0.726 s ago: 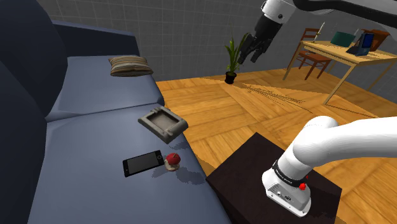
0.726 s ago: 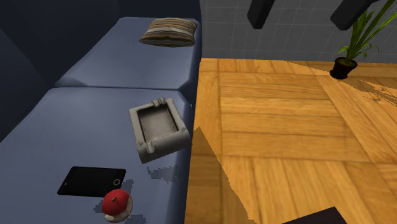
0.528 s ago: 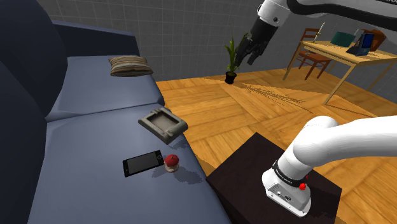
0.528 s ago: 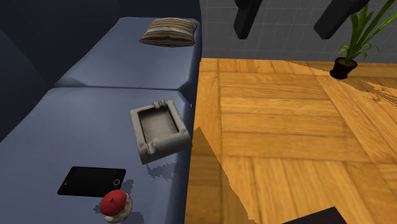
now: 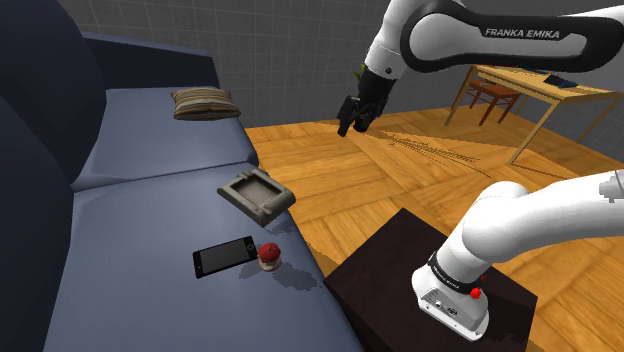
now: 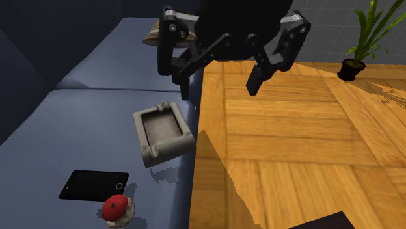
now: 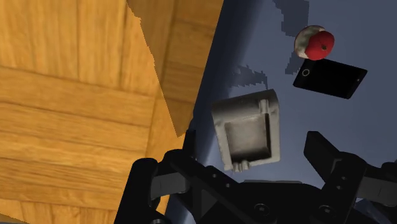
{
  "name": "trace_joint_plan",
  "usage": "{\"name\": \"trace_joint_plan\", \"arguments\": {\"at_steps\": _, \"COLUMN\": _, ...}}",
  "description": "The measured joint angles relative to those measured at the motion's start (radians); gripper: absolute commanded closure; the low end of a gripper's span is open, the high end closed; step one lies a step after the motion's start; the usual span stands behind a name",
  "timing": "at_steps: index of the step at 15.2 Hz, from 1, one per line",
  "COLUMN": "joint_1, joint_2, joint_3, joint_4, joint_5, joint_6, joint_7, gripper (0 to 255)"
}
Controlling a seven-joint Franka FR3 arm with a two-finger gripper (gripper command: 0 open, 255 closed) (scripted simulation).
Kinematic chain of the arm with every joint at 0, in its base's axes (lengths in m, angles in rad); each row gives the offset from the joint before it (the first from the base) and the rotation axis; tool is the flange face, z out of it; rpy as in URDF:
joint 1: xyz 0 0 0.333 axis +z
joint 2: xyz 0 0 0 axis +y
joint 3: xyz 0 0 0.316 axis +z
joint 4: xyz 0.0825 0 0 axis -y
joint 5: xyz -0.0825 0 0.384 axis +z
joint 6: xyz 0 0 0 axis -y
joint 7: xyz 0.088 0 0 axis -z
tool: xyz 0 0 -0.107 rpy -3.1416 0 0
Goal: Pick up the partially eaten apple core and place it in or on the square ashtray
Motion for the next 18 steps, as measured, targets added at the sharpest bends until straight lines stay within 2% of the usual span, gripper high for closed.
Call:
{"name": "trace_joint_plan", "arguments": {"at_steps": 9, "joint_1": 0.044, "joint_2": 0.183, "joint_3": 0.125, "joint_4": -0.077, "joint_5": 0.06, "joint_6": 0.21, "joint_7": 0.094, "gripper": 0}}
{"name": "trace_joint_plan", "arguments": {"at_steps": 13, "joint_1": 0.061, "joint_2": 0.299, "joint_3": 0.187, "joint_4": -0.082, "joint_5": 0.073, "joint_6": 0.314, "joint_7": 0.146, "gripper": 0}}
{"name": "trace_joint_plan", "arguments": {"at_steps": 18, "joint_1": 0.07, "joint_2": 0.472, "joint_3": 0.252, "joint_4": -0.048, "joint_5": 0.056, "joint_6": 0.425, "joint_7": 0.214, "gripper": 0}}
